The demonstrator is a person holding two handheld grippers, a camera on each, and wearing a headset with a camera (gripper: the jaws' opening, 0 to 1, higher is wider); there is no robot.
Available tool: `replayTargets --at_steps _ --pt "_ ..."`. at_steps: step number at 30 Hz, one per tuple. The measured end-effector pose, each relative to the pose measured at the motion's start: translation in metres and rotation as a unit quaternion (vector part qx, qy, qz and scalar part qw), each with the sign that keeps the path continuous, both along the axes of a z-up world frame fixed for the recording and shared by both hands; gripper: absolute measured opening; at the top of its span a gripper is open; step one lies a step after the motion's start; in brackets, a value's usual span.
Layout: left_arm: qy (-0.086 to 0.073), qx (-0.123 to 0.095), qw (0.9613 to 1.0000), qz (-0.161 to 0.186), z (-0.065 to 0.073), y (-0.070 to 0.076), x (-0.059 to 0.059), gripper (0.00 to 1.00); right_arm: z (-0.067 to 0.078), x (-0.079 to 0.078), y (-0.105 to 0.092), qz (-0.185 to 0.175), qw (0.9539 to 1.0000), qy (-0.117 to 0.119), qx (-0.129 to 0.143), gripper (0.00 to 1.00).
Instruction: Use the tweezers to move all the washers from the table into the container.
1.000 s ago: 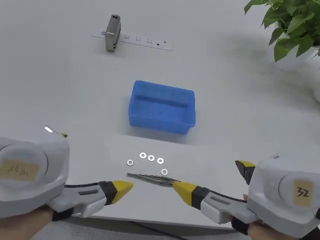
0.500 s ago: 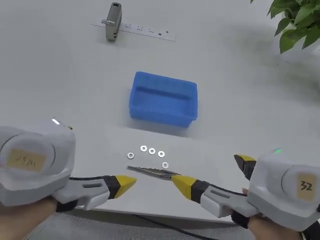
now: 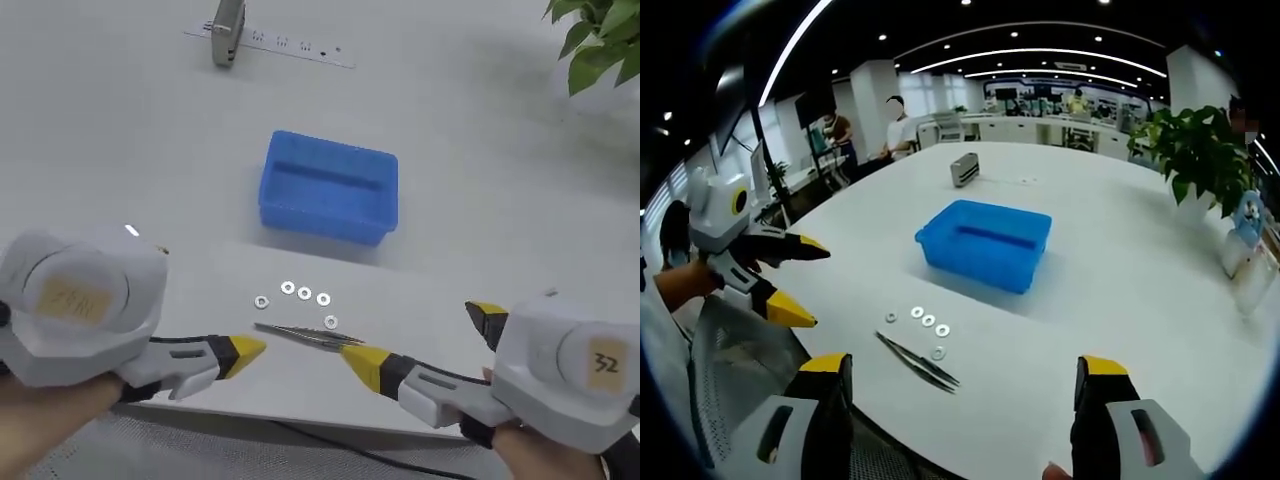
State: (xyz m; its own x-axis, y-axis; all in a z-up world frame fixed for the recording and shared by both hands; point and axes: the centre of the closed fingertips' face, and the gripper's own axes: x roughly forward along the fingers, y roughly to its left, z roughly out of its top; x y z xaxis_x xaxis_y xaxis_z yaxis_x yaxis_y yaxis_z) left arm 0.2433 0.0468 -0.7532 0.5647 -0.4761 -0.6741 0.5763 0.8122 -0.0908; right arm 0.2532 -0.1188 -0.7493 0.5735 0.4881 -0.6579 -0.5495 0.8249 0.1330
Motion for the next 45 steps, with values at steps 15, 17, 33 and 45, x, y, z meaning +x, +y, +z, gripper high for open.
replayTargets --at_steps 15,17,33,45 --pt "0.068 0.032 0.9884 -0.132 -0.038 -0.036 -0.002 0.22 -0.003 -0.004 -0.002 0.011 0.9998 0.003 -0.016 0.87" --pt "0.073 0.037 0.9866 -0.141 -0.046 -0.041 -0.002 0.2 -0.003 -0.004 -0.001 0.013 0.9998 0.003 -0.018 0.85" --pt "0.055 0.081 0.9698 -0.223 -0.076 -0.054 0.001 0.0 -0.005 -0.005 0.007 0.033 0.9992 0.009 -0.022 0.82" --pt "0.002 0.099 0.9547 -0.281 -0.047 -0.059 -0.011 0.0 -0.007 -0.013 0.024 0.083 0.9962 0.012 -0.025 0.65"
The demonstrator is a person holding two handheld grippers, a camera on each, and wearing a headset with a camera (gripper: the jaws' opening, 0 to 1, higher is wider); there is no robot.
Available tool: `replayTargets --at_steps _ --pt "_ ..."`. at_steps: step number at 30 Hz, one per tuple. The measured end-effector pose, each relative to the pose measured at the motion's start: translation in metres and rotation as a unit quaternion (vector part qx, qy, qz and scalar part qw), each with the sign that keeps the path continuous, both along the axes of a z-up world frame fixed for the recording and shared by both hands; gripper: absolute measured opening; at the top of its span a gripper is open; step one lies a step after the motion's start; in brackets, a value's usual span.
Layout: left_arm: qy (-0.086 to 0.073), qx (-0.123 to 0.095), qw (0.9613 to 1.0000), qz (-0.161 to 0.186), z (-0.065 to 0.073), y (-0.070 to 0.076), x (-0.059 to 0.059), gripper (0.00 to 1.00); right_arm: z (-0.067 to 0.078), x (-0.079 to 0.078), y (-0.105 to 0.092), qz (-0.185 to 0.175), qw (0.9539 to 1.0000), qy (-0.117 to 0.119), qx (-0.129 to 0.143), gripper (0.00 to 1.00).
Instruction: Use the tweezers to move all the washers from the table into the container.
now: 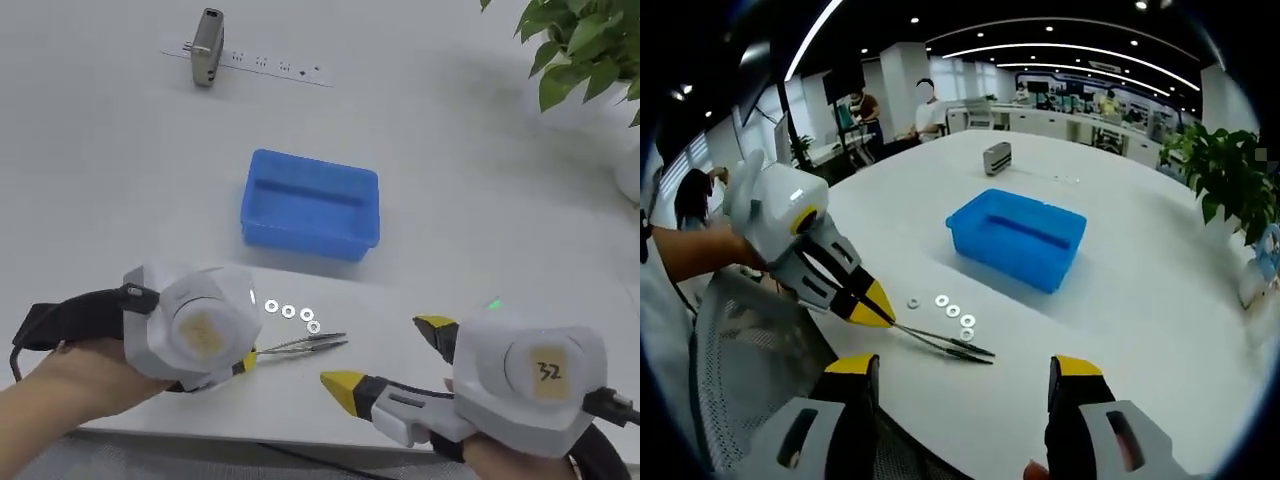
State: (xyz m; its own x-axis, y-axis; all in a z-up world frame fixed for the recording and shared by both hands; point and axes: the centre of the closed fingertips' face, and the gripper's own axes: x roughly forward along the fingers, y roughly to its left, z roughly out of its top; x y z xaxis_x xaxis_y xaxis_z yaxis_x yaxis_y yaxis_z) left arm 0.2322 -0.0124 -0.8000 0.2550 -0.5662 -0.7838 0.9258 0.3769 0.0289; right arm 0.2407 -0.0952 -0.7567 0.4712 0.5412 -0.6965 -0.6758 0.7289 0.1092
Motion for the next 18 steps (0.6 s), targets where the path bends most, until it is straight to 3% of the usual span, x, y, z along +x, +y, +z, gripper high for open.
replayTargets --at_steps 2,6,7,10,12,14,18 --pt "-0.007 -0.005 1.0 -0.001 0.01 -0.001 -0.002 0.0 -0.006 -0.002 0.005 0.032 0.9993 -0.002 -0.019 0.55" --pt "-0.01 -0.008 0.9999 0.004 0.031 -0.004 -0.011 0.0 -0.026 -0.007 0.017 0.095 0.9933 -0.012 -0.064 0.33" --pt "-0.02 -0.017 0.9997 0.001 0.038 -0.007 -0.012 0.0 -0.029 -0.008 0.021 0.101 0.9929 -0.01 -0.062 0.31" --pt "-0.025 -0.033 0.9991 0.005 0.053 -0.012 -0.018 0.0 -0.035 -0.011 0.041 0.123 0.9916 0.01 -0.039 0.26" --pt "-0.028 -0.038 0.9989 0.005 0.061 -0.015 -0.021 0.0 -0.034 -0.011 0.048 0.136 0.9896 0.006 -0.045 0.25" --pt "-0.025 -0.04 0.9989 0.006 0.066 -0.016 -0.023 0.0 -0.034 -0.011 0.053 0.147 0.9881 0.004 -0.047 0.23" --pt "-0.038 -0.044 0.9982 0.014 0.074 -0.018 -0.022 0.0 -0.031 -0.013 0.066 0.173 0.9843 0.01 -0.032 0.15"
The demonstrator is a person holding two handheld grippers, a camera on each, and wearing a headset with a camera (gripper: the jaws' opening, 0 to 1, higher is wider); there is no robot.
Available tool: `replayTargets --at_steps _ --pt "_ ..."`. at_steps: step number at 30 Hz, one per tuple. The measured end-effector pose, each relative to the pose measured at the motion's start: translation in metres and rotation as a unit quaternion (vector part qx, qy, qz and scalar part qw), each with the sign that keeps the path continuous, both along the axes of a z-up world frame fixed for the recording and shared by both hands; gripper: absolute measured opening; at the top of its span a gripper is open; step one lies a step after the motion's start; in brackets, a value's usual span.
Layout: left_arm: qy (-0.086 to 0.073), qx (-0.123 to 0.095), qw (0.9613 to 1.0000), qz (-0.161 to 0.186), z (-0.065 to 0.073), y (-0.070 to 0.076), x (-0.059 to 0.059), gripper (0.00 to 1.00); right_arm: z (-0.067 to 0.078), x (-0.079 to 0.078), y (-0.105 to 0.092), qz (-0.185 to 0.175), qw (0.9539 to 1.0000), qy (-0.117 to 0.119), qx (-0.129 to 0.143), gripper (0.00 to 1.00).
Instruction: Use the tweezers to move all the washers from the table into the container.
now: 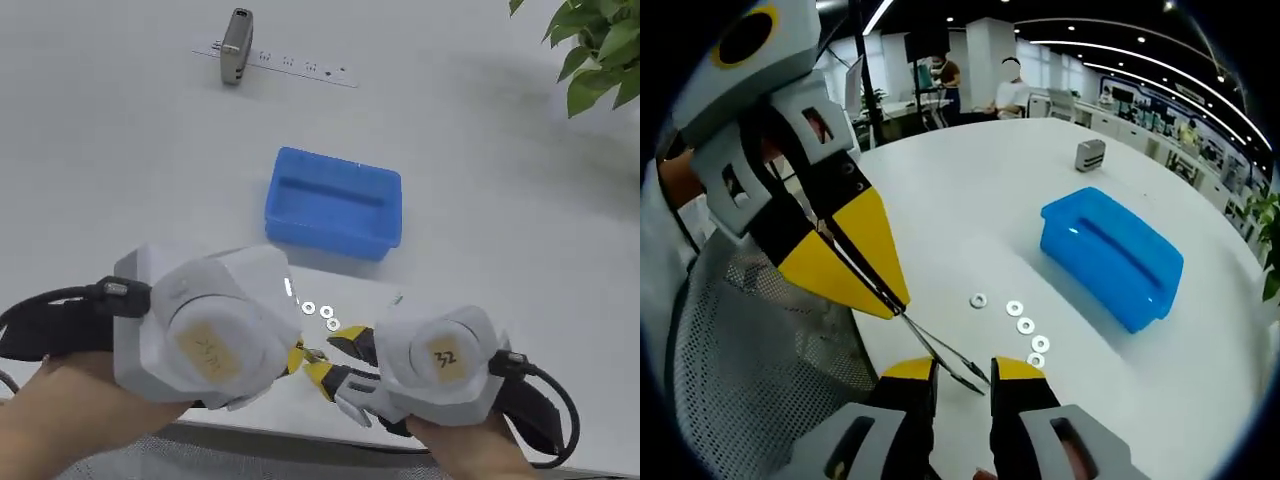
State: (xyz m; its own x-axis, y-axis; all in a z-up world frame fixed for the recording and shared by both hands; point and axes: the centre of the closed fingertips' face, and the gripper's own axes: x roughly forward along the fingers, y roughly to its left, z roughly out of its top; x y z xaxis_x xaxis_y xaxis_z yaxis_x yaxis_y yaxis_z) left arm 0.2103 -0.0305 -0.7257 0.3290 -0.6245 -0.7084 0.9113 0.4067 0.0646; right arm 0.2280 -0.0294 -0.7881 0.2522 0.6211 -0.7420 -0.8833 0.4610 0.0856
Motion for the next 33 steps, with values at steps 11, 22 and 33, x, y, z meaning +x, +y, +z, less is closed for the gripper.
replayTargets --at_steps 11,22,33 --pt "-0.023 0.013 0.9994 0.021 0.013 0.024 0.019 0.0 0.013 0.011 0.039 0.056 0.9979 -0.01 0.03 0.08" --pt "-0.032 0.019 0.9985 0.039 0.014 0.036 0.037 0.0 0.014 0.028 0.052 0.052 0.9977 -0.015 0.041 0.08" --pt "-0.032 0.023 0.9984 0.04 0.005 0.038 0.042 0.0 0.005 0.031 0.054 0.055 0.9978 -0.014 0.035 0.08"
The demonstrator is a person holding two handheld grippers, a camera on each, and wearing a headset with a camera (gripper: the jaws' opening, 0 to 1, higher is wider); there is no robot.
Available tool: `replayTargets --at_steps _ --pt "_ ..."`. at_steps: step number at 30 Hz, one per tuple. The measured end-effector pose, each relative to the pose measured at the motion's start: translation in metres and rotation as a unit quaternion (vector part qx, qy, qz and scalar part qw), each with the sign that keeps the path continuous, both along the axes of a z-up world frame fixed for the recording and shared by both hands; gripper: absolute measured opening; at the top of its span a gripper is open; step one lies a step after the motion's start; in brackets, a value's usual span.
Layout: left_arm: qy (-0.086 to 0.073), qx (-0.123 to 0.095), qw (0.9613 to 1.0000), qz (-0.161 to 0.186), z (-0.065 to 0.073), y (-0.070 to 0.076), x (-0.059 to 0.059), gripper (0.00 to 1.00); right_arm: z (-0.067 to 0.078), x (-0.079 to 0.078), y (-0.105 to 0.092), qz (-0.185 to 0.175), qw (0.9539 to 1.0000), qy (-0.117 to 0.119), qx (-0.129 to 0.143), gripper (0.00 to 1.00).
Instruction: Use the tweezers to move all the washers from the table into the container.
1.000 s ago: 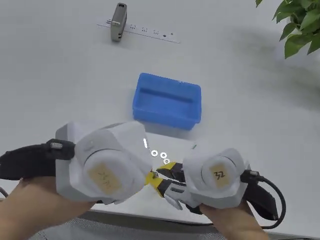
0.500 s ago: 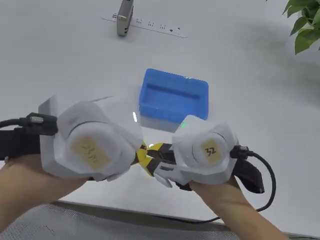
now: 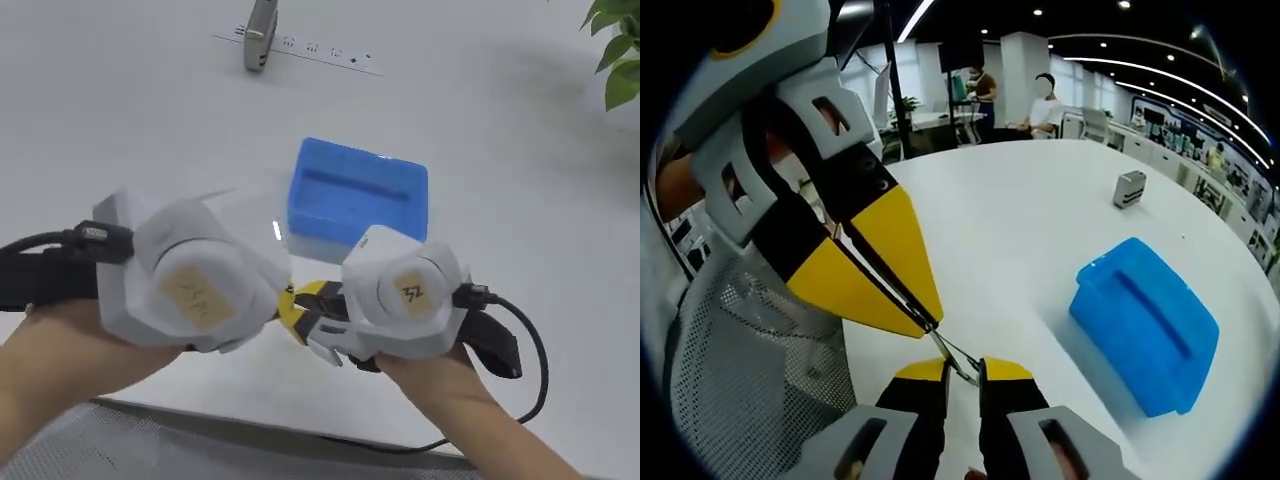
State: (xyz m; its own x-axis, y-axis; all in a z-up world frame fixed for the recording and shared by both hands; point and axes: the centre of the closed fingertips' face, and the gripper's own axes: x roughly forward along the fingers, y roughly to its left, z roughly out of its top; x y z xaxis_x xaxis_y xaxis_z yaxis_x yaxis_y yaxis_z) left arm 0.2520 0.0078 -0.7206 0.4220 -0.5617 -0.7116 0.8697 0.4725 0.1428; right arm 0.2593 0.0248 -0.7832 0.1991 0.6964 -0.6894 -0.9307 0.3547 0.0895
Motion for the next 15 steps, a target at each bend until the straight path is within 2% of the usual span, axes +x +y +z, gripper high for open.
replayTargets --at_steps 2,4,6,7,9,12,15 --pt "0.001 -0.004 1.0 0.005 0.0006 0.0013 0.0017 0.0 0.0008 0.0012 -0.0003 -0.005 0.9999 0.01 0.004 0.08" --pt "0.005 -0.005 1.0 0.004 0.0003 0.0019 0.0015 0.0 0.0024 0.0006 0.0002 -0.003 1.0 0.009 0.001 0.09" --pt "0.004 -0.003 1.0 -0.002 0.0006 0.0017 0.0007 0.0 0.0062 0.0001 0.0023 0.012 0.9999 -0.01 -0.003 0.09" --pt "0.004 -0.003 1.0 -0.005 0.0008 0.0016 0.0005 0.0 0.0063 -0.0015 0.0032 0.018 0.9997 -0.012 -0.005 0.08" --pt "0.004 0.001 1.0 -0.008 0.0008 0.0018 0.0001 0.0 0.0043 -0.0007 0.003 0.032 0.9988 -0.034 -0.014 0.07" --pt "0.004 0.0 0.9999 -0.012 0.0009 0.0009 -0.0005 0.0 0.0041 -0.0004 0.0014 0.021 0.9996 -0.016 -0.007 0.06" --pt "-0.003 0.001 0.9999 -0.014 0.0013 -0.0018 0.0001 0.0 0.0045 -0.0006 0.0005 0.029 0.9989 -0.034 -0.014 0.05"
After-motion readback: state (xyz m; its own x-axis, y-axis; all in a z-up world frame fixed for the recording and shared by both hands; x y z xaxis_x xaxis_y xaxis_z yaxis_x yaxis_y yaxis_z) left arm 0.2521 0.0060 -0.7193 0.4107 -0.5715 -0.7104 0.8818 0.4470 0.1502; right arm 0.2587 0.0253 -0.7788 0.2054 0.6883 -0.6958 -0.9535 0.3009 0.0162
